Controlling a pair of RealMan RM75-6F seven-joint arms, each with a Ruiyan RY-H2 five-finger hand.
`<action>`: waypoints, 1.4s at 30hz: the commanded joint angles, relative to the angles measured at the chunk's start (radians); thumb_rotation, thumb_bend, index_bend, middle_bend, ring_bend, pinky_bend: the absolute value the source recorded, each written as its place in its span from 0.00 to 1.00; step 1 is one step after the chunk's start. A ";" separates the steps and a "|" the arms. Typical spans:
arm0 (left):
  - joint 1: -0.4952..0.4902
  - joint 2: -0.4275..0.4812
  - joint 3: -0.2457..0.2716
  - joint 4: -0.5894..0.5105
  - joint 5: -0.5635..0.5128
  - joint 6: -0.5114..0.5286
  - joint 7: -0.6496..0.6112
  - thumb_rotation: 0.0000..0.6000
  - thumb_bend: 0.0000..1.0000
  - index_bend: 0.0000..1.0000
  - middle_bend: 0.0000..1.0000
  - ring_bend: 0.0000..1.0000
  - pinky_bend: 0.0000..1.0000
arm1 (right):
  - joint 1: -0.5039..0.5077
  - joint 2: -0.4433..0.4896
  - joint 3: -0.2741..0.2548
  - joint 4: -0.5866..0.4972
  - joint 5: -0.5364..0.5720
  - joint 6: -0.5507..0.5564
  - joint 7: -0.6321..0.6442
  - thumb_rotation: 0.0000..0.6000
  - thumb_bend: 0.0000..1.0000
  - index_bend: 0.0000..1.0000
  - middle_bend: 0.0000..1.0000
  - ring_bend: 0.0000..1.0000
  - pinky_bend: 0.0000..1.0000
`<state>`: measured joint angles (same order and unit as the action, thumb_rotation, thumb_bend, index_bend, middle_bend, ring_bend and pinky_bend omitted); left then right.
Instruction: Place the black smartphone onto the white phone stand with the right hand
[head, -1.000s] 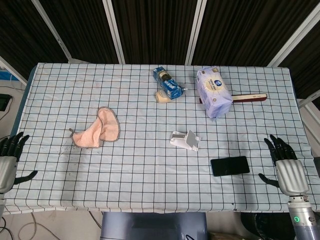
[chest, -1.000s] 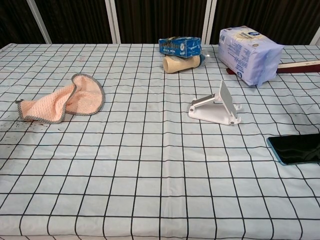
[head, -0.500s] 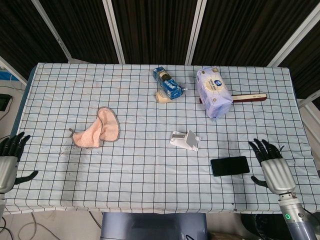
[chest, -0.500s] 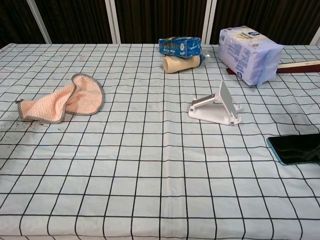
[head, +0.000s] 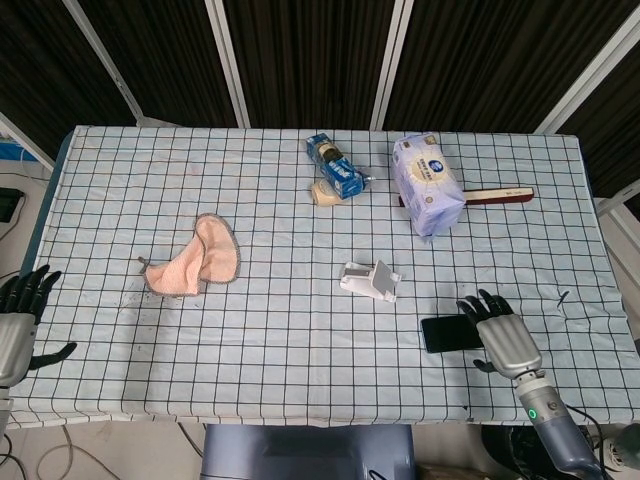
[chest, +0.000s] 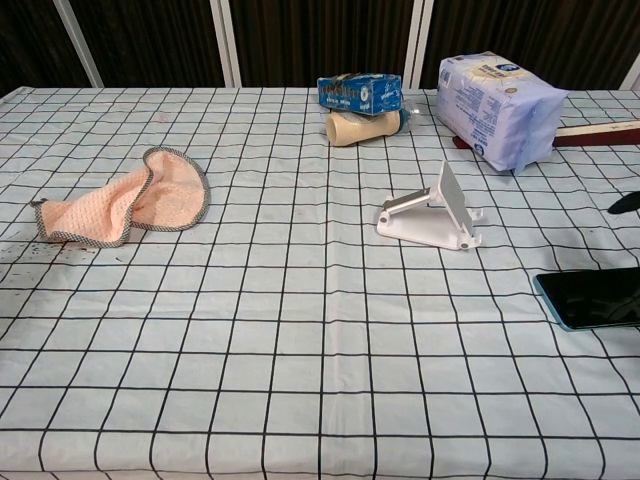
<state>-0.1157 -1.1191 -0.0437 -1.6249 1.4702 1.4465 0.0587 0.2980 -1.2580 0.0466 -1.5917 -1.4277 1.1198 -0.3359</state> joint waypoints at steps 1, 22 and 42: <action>-0.001 -0.001 0.000 0.000 -0.001 -0.002 0.001 1.00 0.00 0.00 0.00 0.00 0.00 | 0.011 -0.014 0.006 0.009 0.020 -0.016 -0.015 1.00 0.15 0.21 0.17 0.06 0.14; -0.011 0.003 -0.002 -0.001 -0.013 -0.025 -0.009 1.00 0.00 0.00 0.00 0.00 0.00 | 0.068 -0.116 0.018 0.084 0.133 -0.083 -0.080 1.00 0.15 0.29 0.24 0.07 0.14; -0.016 0.011 -0.003 -0.012 -0.032 -0.044 -0.014 1.00 0.00 0.00 0.00 0.00 0.00 | 0.092 -0.145 0.008 0.122 0.203 -0.114 -0.109 1.00 0.23 0.29 0.24 0.07 0.14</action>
<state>-0.1313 -1.1081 -0.0466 -1.6364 1.4384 1.4028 0.0443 0.3898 -1.4031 0.0547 -1.4696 -1.2258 1.0064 -0.4447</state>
